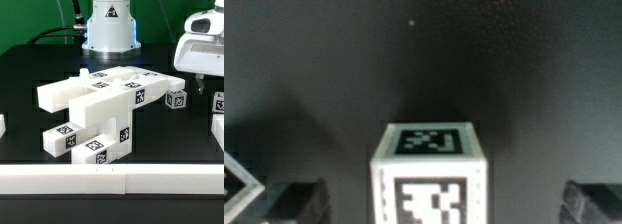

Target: Assemble chair

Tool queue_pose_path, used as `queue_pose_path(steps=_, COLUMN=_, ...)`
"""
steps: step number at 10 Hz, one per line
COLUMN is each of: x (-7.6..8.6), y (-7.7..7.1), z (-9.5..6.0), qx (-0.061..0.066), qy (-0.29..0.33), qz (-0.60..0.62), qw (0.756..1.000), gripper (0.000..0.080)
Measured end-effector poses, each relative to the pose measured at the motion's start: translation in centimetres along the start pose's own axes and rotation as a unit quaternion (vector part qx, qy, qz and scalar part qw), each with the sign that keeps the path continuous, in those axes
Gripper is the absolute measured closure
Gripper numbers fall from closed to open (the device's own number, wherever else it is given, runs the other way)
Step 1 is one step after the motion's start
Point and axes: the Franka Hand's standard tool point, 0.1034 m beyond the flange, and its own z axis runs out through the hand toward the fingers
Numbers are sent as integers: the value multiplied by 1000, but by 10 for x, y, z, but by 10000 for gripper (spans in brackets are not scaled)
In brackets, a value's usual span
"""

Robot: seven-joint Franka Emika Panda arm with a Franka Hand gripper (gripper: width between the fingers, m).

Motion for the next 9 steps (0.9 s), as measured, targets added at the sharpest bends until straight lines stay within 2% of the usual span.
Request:
queue_pose_path(steps=3, x=-5, y=4, z=12, qx=-9, qy=-6, qz=-2, qw=1000, gripper=151)
queue_pose_path(steps=5, x=-4, y=6, z=13, qx=-11, qy=-6, qz=-2, qw=1000, gripper=151)
queue_pose_path(steps=6, x=-2, y=6, z=12, qx=-10, qy=-6, qz=-1, qw=1000, gripper=247)
queue_pose_path(steps=7, x=-2, y=5, z=12, qx=-10, qy=-5, qz=-1, qw=1000, gripper=383)
queue_pose_path(steps=8, x=-2, y=5, z=12, qx=-10, qy=-5, qz=-1, qw=1000, gripper=383)
queue_pose_path(steps=9, x=-2, y=5, z=12, qx=-10, qy=-5, qz=-1, qw=1000, gripper=529)
